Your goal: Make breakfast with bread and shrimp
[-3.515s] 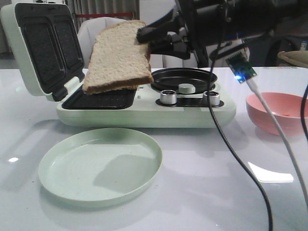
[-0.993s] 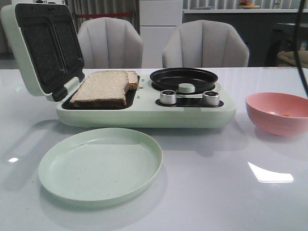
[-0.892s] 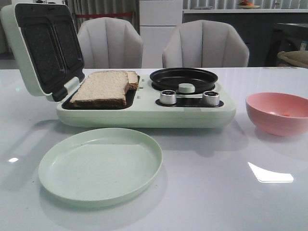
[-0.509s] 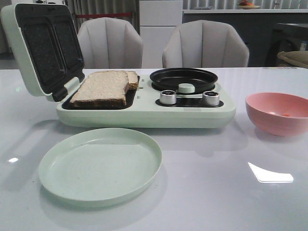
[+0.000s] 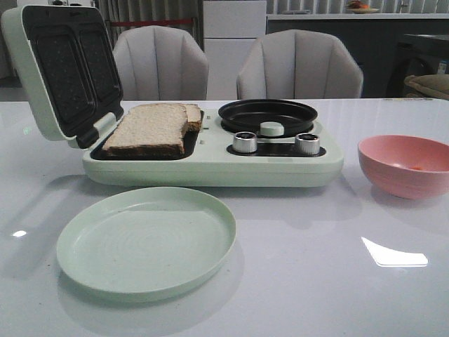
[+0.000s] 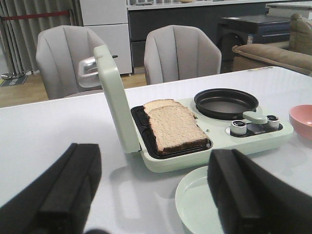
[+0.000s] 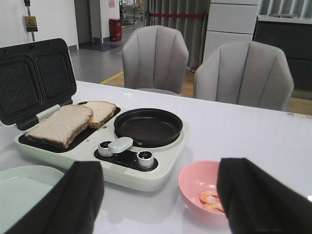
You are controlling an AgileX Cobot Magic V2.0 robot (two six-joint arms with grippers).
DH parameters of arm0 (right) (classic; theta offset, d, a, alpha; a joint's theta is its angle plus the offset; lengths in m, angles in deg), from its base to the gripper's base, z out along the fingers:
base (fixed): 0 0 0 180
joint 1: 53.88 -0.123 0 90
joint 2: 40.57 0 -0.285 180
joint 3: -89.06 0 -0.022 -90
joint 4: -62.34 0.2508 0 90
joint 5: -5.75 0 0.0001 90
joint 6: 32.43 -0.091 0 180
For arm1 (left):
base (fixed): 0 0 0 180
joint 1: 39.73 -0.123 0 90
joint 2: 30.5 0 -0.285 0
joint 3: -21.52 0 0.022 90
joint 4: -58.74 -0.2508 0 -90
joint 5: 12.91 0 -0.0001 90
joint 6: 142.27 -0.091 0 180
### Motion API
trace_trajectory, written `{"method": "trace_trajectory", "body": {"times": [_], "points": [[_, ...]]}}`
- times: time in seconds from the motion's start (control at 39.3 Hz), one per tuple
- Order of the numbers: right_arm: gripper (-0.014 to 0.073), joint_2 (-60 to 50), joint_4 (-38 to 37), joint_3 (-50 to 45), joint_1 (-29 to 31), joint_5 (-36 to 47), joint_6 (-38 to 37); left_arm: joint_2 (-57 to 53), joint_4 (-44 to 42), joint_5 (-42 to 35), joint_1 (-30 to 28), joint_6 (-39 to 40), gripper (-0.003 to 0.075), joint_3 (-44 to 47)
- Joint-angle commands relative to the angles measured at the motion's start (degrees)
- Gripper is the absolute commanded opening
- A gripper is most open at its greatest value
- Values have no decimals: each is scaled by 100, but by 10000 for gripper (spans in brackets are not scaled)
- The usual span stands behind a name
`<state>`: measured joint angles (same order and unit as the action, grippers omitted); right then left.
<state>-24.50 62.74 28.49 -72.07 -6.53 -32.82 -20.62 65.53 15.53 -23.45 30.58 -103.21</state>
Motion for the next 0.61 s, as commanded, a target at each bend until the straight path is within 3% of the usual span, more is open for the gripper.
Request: {"method": "trace_trajectory", "body": {"times": [0.0, 0.59], "points": [[577, -103, -40, -70, 40, 611, 4, 74, 91, -476, 41, 59, 531, -149], [577, -102, -40, -317, 40, 615, 4, 74, 146, -476, 41, 59, 531, -149]]}}
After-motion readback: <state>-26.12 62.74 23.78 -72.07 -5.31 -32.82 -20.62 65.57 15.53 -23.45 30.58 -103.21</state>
